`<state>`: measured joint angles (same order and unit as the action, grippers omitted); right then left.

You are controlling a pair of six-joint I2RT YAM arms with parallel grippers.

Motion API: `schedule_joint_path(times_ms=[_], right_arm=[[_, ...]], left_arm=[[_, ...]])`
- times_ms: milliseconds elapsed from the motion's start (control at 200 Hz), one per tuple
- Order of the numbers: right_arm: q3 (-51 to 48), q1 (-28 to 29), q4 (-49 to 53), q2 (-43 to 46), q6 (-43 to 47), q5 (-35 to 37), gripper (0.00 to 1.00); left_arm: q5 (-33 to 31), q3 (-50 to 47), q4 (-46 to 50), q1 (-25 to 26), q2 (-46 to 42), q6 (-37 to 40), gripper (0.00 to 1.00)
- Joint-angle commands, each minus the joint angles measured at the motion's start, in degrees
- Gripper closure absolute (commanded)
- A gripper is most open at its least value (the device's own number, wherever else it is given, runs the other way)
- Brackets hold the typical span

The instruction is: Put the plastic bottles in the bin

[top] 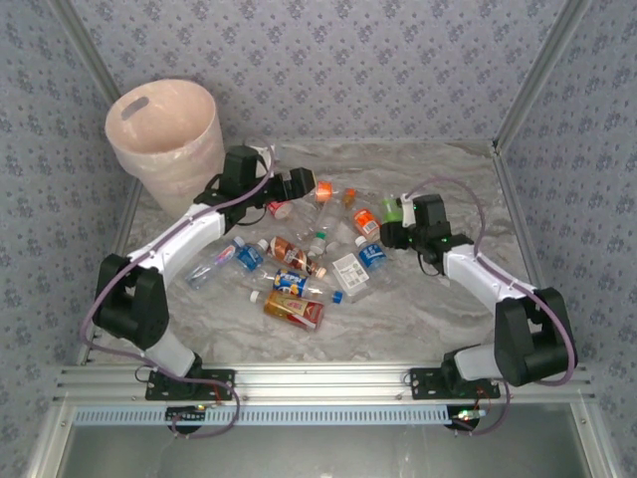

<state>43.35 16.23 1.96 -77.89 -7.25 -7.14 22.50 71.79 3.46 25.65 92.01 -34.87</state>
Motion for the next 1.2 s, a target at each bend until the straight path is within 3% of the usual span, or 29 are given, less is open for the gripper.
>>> schedule_joint_path(times_ms=[0, 180, 385, 615, 809, 1194], right_arm=[[-1.2, 1.7, -10.1, 0.1, -4.6, -6.0, 0.48], [0.3, 4.5, -15.6, -2.9, -5.6, -12.4, 0.47], [4.2, 7.2, -15.2, -6.2, -6.2, -14.2, 0.47], [5.3, 8.9, -18.0, -7.3, -7.2, -15.4, 0.47], [6.0, 9.2, -19.8, -7.7, -8.4, -19.1, 0.46], [6.1, 9.4, -23.9, -7.7, -10.5, -25.1, 0.44]], left_arm=[[-0.1, 3.4, 2.3, 1.4, 1.4, 2.3, 0.02], [3.6, 5.0, 0.6, 2.9, 4.2, -0.1, 0.02], [7.6, 6.5, -3.8, 5.3, 7.0, -3.7, 0.02], [2.8, 7.5, -2.3, 7.7, 7.8, -5.1, 0.02], [2.8, 9.3, -0.9, 9.3, 9.4, -3.6, 0.02], [-3.2, 12.4, 2.8, 11.0, 11.1, -3.1, 0.15]])
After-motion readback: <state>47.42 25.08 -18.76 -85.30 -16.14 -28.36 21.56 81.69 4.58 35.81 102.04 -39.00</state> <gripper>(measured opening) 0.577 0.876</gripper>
